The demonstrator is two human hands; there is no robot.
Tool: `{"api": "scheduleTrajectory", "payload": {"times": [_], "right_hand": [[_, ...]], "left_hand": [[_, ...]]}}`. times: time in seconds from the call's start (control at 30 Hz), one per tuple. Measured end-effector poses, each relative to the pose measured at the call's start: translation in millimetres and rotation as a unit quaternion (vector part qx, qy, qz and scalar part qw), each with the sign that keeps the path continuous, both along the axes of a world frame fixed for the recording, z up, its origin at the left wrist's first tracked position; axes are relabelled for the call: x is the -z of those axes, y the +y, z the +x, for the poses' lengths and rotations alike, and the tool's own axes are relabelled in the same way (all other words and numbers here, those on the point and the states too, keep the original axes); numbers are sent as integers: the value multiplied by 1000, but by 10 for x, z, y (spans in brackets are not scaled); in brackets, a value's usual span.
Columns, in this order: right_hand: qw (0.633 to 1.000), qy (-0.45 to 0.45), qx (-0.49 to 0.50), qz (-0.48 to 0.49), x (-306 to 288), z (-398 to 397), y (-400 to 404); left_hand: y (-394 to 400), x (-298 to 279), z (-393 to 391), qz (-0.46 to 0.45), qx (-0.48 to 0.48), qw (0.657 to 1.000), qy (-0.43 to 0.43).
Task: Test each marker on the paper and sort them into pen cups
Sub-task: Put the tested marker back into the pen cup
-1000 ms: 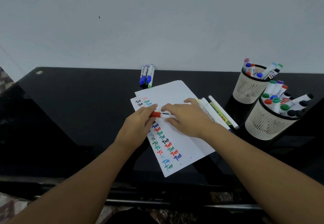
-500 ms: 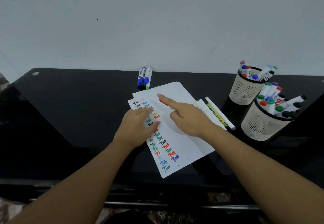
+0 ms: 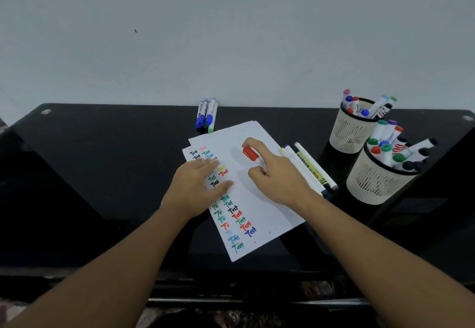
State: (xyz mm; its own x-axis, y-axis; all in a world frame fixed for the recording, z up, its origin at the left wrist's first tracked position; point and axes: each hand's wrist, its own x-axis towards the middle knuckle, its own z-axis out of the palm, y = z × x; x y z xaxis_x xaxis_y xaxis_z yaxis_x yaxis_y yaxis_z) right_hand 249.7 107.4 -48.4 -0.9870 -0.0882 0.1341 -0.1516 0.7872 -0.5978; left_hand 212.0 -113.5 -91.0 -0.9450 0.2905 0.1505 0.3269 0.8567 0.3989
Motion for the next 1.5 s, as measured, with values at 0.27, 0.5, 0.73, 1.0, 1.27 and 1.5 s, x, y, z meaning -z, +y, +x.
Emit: {"api": "scheduleTrajectory", "payload": {"times": [0.27, 0.5, 0.73, 1.0, 1.27, 1.5], "right_hand": [[995, 3, 25, 93, 30, -67, 162], [930, 79, 120, 340, 180, -133, 381], [919, 98, 182, 335, 394, -59, 482], [930, 108, 211, 279, 446, -68, 569], [932, 104, 192, 289, 436, -72, 624], [908, 96, 178, 367, 311, -112, 555]], "left_hand": [[-18, -15, -1, 9, 2, 1000, 21], [-3, -6, 19, 10, 1, 1000, 30], [-4, 20, 3, 19, 0, 999, 32], [-5, 43, -15, 16, 0, 999, 30], [-14, 56, -24, 19, -2, 999, 25], [-26, 68, -15, 26, -3, 999, 34]]}}
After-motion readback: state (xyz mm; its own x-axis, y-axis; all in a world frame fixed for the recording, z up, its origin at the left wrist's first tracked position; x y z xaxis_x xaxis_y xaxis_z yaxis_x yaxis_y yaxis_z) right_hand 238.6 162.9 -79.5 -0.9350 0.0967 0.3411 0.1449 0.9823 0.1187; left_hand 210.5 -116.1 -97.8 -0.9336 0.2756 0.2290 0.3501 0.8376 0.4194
